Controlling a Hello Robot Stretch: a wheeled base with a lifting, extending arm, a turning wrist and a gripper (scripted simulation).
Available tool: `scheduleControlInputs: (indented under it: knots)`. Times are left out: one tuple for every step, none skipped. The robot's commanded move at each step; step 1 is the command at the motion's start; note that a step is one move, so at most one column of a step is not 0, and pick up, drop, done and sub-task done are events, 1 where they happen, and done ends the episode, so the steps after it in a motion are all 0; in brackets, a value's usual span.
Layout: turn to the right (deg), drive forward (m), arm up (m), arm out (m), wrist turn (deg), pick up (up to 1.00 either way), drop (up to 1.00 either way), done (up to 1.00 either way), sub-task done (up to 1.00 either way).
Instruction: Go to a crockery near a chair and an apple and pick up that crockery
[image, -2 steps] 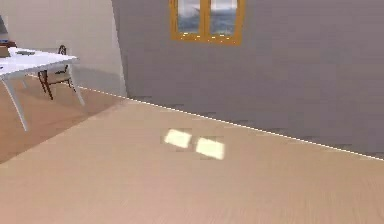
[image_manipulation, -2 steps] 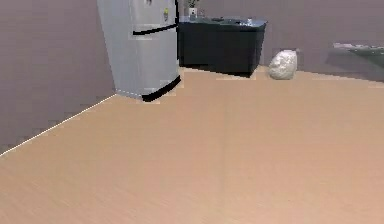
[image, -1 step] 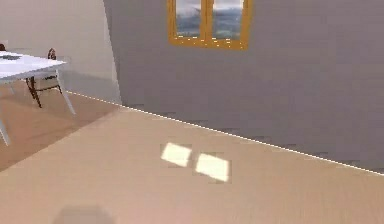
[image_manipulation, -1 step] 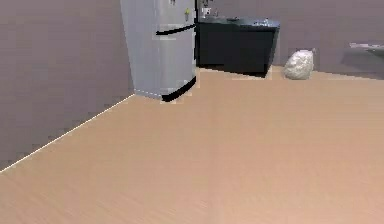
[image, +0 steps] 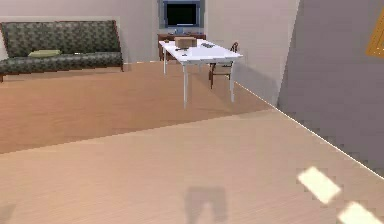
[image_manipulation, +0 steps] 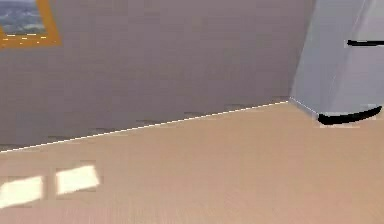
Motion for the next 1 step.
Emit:
scheduleControlInputs:
  knots:
    - [-15.0,0.00,0.00,0.00,0.0,0.00,0.00,0.00,0.00]
